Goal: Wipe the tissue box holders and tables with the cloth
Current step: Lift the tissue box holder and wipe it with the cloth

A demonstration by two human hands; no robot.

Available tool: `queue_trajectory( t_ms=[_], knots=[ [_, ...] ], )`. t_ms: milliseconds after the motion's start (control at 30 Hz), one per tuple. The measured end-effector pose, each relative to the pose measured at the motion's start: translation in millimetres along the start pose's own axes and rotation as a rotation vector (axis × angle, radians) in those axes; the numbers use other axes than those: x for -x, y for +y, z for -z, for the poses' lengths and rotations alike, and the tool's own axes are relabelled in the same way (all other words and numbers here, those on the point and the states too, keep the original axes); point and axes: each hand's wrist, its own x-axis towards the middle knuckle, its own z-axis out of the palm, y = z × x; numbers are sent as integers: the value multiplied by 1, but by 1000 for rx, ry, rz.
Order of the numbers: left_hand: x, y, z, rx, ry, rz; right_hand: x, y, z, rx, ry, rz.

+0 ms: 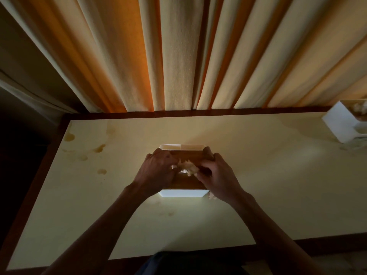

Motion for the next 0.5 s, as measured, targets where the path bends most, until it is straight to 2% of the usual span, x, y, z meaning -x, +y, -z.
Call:
queue_trajectory(
  t_ms=[233,400,500],
  knots=[
    [10,-17,8,58,68,-8,-8,-1,-2,-11,126,-50],
    [11,-15,9,28,32,22,-3,-2,-1,-89,94,-63],
    [6,-4,7,-39,51,-29,0,-7,9,-288,20,-122]
  ],
)
